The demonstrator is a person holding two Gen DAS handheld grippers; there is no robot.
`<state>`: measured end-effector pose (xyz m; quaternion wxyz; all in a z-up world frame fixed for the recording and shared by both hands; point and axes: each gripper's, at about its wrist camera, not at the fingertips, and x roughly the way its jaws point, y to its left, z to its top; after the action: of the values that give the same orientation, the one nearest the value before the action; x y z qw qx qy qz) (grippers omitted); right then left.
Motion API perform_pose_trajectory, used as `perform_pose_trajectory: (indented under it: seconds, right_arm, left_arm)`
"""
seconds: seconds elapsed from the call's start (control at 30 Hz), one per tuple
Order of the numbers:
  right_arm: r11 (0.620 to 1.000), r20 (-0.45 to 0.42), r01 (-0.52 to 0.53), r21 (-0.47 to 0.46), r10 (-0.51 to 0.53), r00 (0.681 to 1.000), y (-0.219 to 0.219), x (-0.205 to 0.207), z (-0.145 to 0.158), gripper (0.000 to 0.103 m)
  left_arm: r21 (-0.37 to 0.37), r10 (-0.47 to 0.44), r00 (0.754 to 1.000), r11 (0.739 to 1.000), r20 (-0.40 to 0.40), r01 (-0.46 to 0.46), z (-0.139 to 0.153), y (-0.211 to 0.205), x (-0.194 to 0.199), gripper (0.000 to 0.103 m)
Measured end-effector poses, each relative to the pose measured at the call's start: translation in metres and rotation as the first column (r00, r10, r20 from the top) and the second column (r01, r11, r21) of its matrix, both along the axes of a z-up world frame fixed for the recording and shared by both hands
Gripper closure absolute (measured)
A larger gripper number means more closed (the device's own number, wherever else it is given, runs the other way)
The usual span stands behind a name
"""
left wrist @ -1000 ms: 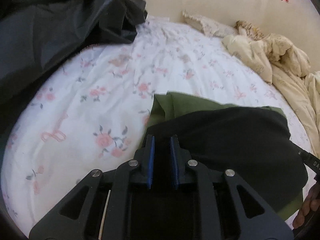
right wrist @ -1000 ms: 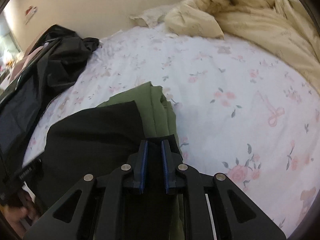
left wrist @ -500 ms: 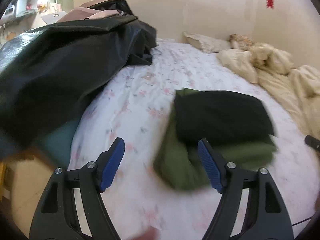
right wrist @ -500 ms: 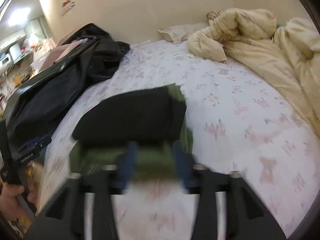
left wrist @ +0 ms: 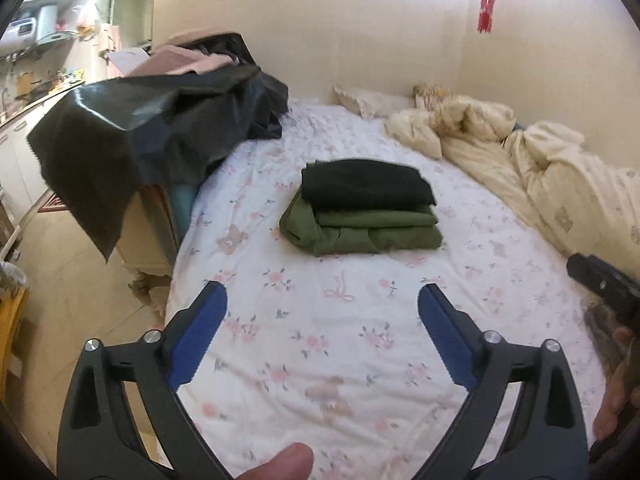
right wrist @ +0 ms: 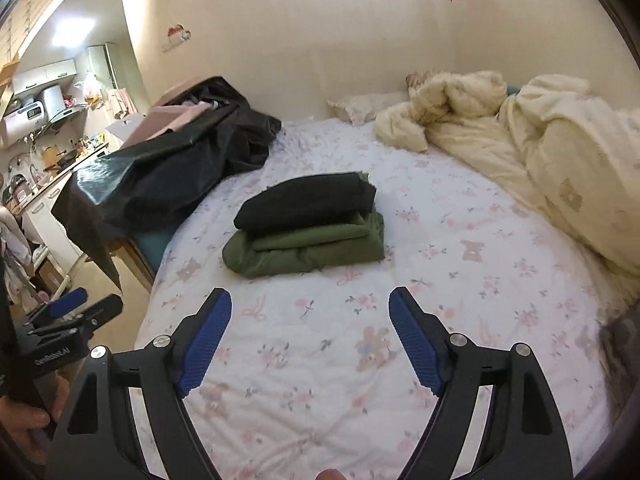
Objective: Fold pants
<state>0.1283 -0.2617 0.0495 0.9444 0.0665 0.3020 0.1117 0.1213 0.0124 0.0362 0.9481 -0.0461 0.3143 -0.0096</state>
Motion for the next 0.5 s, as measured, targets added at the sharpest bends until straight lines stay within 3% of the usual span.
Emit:
perform_pose_trajectory:
  seconds: [0.13, 0.37, 0.5]
  right_arm:
    - [0.999, 0.076, 0.012, -0.035, -0.01, 0.997, 0.006, -0.046, 0.003, 0.009]
    - [0.999, 0.081, 0.031, -0.04, -0.028, 0.996, 0.015, -0.086, -0.023, 0.007]
    - [0.997, 0.104, 0.03, -0.064, -0.024, 0.994, 0.024, -0.092, -0.029, 0.007]
  left_arm:
    - [0.038, 0.003, 0.997, 0.999, 0.078, -0.006, 0.01, -0.007, -0.04, 0.0]
    - [0.069, -0.007, 0.993, 0.998, 0.117, -0.002, -0.002, -0.011, -0.084, 0.0]
    - [0.054, 0.011, 0.998, 0.998, 0.062, -0.014, -0.019, -0.014, -0.084, 0.0]
